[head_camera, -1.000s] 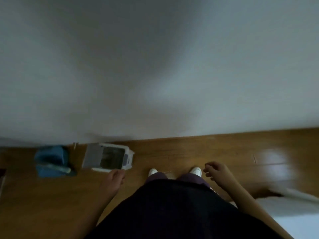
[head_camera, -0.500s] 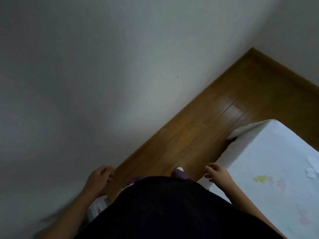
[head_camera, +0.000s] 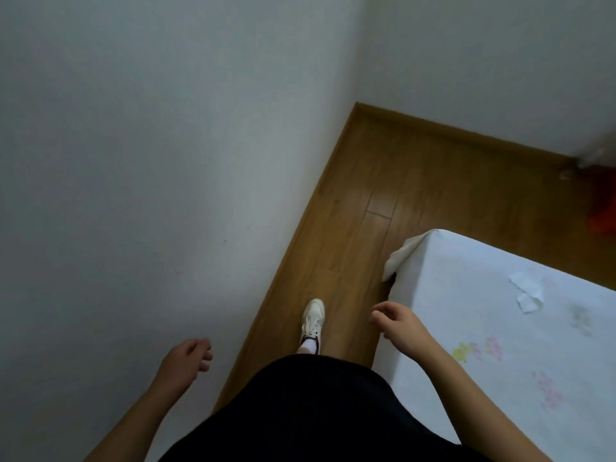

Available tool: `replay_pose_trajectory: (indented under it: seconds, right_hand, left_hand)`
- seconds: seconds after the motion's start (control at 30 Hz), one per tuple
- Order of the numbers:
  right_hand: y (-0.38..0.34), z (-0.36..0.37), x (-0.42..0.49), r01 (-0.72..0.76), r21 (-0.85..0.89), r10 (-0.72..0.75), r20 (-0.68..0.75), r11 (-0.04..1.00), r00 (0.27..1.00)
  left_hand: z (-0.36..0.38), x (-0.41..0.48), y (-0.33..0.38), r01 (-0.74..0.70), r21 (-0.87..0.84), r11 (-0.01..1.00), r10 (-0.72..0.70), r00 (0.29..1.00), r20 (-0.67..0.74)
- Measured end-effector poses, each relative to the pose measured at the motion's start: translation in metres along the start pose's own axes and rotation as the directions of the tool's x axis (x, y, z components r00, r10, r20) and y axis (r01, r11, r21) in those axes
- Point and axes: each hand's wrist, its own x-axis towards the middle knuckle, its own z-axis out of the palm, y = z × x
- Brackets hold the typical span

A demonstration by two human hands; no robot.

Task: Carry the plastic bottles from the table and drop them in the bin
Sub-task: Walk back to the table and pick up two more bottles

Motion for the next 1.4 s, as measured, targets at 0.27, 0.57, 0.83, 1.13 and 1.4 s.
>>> replay_pose_trajectory:
  seconds: [0.27, 0.57, 0.83, 1.13, 1.4]
  right_hand:
    - [0.016, -0.078, 0.031, -0.186, 0.24, 0.247, -0.258, 0.953, 0.934]
    - [0.04, -0.146, 0.07, -0.304, 0.534, 0.507, -0.286, 0.789, 0.813]
    - [0.001, -0.269, 0.196, -0.291, 0.544, 0.486, -0.257, 0.787, 0.836]
    - [-0.104, -0.426, 0.335, -0.119, 0.342, 0.219, -0.271, 0.932, 0.938]
    - [-0.118, -0.508, 0.404, -0.131, 0.411, 0.281, -0.328, 0.902, 0.902]
  left_hand:
    - [0.054, 0.096, 0.223, -0.258, 0.188, 0.948, 0.207, 0.945, 0.255]
    - [0.137, 0.13, 0.449, -0.557, 0.294, 0.777, 0.367, 0.78, 0.507]
    - [0.182, 0.184, 0.552, -0.466, 0.37, 0.804, 0.305, 0.857, 0.416]
    - [0.187, 0.242, 0.626, -0.217, 0.308, 0.926, 0.144, 0.959, 0.244]
    - [0.253, 0.315, 0.758, -0.269, 0.389, 0.881, 0.141, 0.935, 0.326]
